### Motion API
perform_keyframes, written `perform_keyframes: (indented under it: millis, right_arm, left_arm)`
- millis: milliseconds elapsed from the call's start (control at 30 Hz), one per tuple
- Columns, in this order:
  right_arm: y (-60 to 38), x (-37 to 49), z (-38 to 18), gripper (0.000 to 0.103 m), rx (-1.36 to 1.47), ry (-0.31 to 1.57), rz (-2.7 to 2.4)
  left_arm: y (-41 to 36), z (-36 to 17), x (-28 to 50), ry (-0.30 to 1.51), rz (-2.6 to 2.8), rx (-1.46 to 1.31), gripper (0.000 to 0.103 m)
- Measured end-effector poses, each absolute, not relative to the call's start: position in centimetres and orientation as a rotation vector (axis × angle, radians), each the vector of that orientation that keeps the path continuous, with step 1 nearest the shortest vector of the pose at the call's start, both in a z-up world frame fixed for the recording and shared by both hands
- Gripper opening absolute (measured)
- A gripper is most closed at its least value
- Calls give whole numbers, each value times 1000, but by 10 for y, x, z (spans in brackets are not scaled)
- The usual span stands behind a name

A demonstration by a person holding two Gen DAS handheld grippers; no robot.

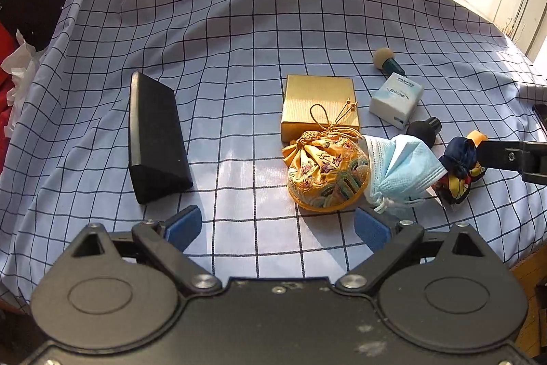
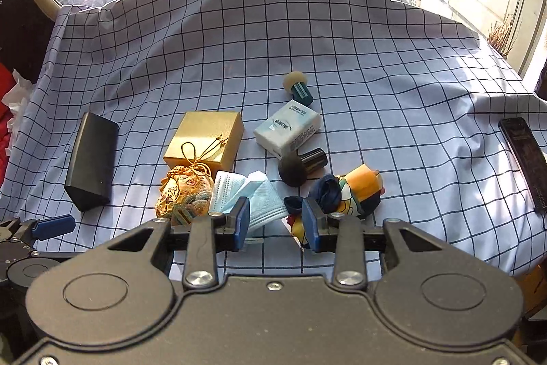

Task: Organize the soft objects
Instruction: 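Move both tools back over the bed toward the gold pouch and scarf bundle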

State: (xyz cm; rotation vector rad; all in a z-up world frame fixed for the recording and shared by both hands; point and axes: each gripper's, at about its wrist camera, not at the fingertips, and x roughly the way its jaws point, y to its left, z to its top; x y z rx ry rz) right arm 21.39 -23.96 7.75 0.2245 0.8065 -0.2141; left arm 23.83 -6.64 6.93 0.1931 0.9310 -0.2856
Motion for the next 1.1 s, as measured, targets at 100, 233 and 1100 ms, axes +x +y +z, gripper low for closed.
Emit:
perform_keyframes:
  millis: [100, 233, 1100]
  right_arm:
    - [-243, 227, 77, 37, 226, 806, -219]
    - [-250, 241, 74, 37, 230, 818, -226]
    - [-310, 250, 48, 37, 400, 837, -342]
  left_arm:
    - [-74, 68, 255, 921, -281, 221, 96]
    - [-81, 64, 277, 924, -282, 221, 96]
    - [-80, 33, 314, 968, -268, 143, 96]
